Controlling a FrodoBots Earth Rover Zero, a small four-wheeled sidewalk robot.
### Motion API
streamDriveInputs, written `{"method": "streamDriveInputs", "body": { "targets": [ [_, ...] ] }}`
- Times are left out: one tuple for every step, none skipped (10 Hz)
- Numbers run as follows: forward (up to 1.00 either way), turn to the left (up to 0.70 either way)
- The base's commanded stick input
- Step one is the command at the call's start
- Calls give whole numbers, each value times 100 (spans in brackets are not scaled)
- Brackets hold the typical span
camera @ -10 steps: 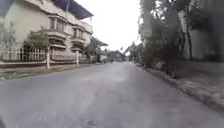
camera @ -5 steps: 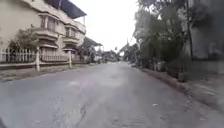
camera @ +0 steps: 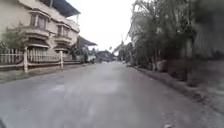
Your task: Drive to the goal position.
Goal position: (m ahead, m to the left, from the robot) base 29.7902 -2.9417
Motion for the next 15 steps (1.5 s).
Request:
{"method": "streamDriveInputs", "body": {
  "targets": [
    [100,0],
    [100,0],
    [100,0],
    [100,-2],
    [100,-30],
    [100,-40],
    [100,-40],
    [100,-40],
    [100,-7],
    [100,0],
    [100,0],
    [100,0],
    [100,0],
    [100,0],
    [100,0]
  ]
}}
